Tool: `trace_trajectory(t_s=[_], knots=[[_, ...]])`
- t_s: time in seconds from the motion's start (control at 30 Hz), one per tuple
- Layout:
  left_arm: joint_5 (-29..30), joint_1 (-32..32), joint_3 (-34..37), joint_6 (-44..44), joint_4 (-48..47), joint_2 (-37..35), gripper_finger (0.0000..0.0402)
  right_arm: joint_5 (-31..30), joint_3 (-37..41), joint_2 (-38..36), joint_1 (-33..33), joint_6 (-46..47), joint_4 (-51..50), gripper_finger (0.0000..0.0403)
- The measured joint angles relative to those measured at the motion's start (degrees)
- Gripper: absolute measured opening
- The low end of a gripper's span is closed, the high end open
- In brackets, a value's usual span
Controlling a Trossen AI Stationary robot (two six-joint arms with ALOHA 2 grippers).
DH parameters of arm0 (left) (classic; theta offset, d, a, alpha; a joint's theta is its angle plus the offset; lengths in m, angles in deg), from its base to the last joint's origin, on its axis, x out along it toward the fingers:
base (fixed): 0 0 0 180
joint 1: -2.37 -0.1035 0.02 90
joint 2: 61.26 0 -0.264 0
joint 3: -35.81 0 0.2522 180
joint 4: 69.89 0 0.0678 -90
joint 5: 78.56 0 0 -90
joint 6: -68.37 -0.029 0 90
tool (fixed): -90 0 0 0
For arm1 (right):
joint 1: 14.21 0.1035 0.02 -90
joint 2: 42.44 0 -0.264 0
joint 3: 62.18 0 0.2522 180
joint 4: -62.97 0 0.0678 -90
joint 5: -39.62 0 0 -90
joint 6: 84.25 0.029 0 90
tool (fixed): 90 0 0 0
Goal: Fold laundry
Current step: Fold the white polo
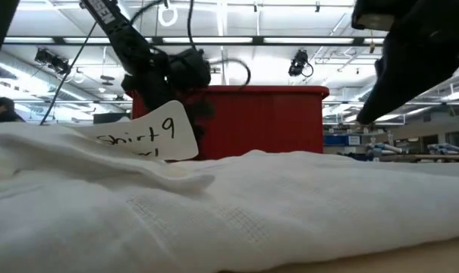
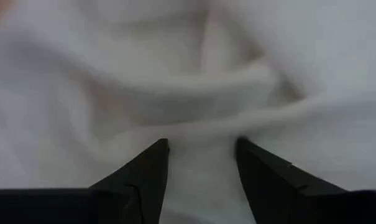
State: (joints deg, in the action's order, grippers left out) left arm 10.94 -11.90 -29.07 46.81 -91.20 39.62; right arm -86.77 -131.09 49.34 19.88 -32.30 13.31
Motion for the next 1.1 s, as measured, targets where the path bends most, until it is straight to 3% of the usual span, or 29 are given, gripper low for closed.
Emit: trace_trajectory(t_s=[0.13,0.3,0.53,0.77,0.83,0.93,1.0,1.1], knots=[[5.6,-2.4,-0.3,2.9,-4.5,0.1,0.0192,1.4,1.2,0.0,-1.4,-4.0,8.4,0.0188],[7.0,-4.9,-0.1,5.8,-14.8,-3.6,0.0192,6.8,2.6,0.0,-2.1,-10.0,15.7,0.0188],[12.4,-5.9,0.2,8.6,-28.0,-12.7,0.0192,14.8,5.7,0.0,-2.1,-10.8,14.3,0.0188],[12.7,-5.8,0.1,9.8,-32.6,-23.0,0.0192,26.7,8.1,0.0,-2.5,-1.2,8.2,0.0188],[9.1,-5.8,0.1,9.6,-31.4,-26.0,0.0192,32.4,7.5,0.0,-2.4,-0.5,6.3,0.0188],[-3.4,-4.7,0.1,8.0,-28.4,-29.5,0.0192,37.4,4.6,-1.0,-2.0,0.8,3.1,0.0188],[-8.2,-3.0,0.1,7.6,-25.9,-30.1,0.0192,38.0,2.7,-2.0,-1.7,0.6,1.6,0.0188],[-8.6,0.4,0.1,9.4,-22.3,-28.9,0.0192,34.0,0.6,-3.3,-1.4,-3.0,1.9,0.0188]])
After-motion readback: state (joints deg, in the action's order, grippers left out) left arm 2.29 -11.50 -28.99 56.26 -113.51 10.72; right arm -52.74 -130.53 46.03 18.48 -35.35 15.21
